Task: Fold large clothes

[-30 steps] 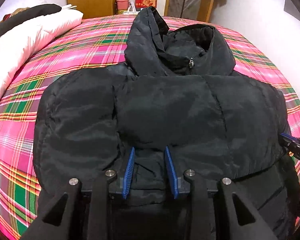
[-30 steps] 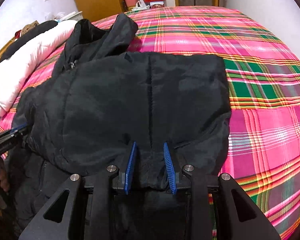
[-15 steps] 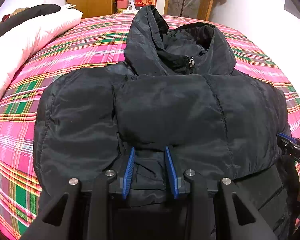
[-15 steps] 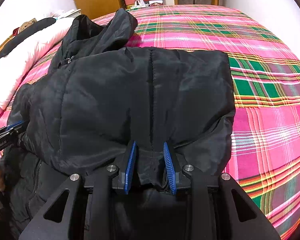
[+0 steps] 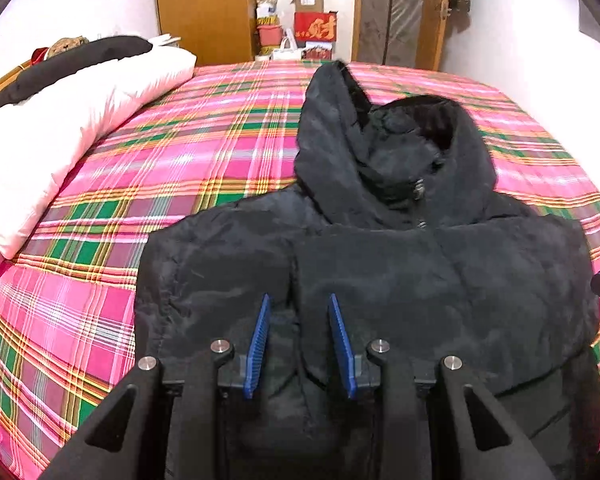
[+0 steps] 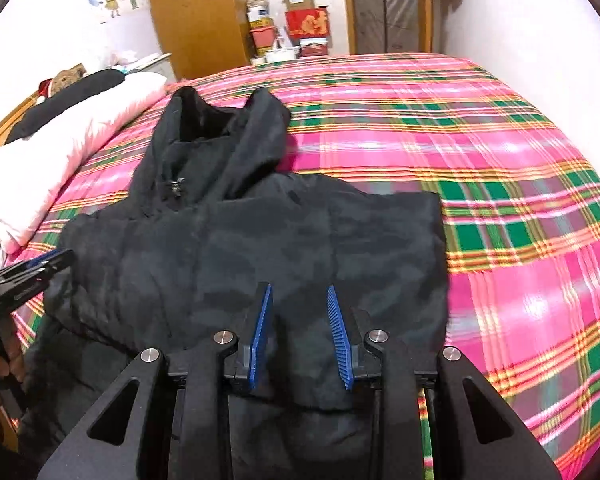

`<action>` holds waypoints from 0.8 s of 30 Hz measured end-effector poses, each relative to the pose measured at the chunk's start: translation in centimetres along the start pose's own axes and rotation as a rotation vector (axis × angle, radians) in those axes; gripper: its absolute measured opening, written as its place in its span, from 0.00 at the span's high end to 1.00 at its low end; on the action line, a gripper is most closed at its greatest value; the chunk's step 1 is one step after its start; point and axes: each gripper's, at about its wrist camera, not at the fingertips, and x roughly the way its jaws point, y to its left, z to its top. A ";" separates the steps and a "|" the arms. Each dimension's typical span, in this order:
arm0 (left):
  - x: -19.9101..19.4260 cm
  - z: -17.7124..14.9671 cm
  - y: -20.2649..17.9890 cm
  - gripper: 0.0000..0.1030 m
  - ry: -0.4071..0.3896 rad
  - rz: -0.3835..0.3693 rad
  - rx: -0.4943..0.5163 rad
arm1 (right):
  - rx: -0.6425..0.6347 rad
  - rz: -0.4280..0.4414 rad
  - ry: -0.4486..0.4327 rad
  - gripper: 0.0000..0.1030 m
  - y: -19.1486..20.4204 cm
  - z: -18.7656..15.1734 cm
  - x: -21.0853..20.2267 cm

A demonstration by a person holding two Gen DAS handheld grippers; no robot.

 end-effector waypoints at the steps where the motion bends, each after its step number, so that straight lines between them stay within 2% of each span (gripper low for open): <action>1: 0.6 -0.1 0.2 0.67 0.014 0.006 -0.001 | -0.005 0.008 0.026 0.68 0.4 0.1 1.0; 3: 1.2 -0.3 0.3 0.67 0.031 0.006 0.000 | -0.012 0.014 0.083 0.67 1.0 -0.2 3.1; 8: 1.2 -0.3 0.2 0.67 0.034 0.008 0.008 | -0.017 -0.003 0.089 0.66 1.1 -0.3 4.1; 17: -0.8 0.2 0.3 0.67 0.013 -0.017 -0.008 | -0.018 0.009 0.062 0.65 1.3 -0.1 1.1; 20: -2.1 0.5 0.7 0.67 -0.008 -0.038 -0.022 | -0.022 0.031 0.034 0.55 1.8 0.6 0.0; 21: -2.4 0.7 0.8 0.66 -0.012 -0.051 -0.032 | -0.023 0.039 0.027 0.54 2.0 0.9 -0.2; 24: -2.9 1.8 1.2 0.58 -0.025 -0.087 -0.058 | -0.026 0.055 0.016 0.54 2.5 2.5 0.0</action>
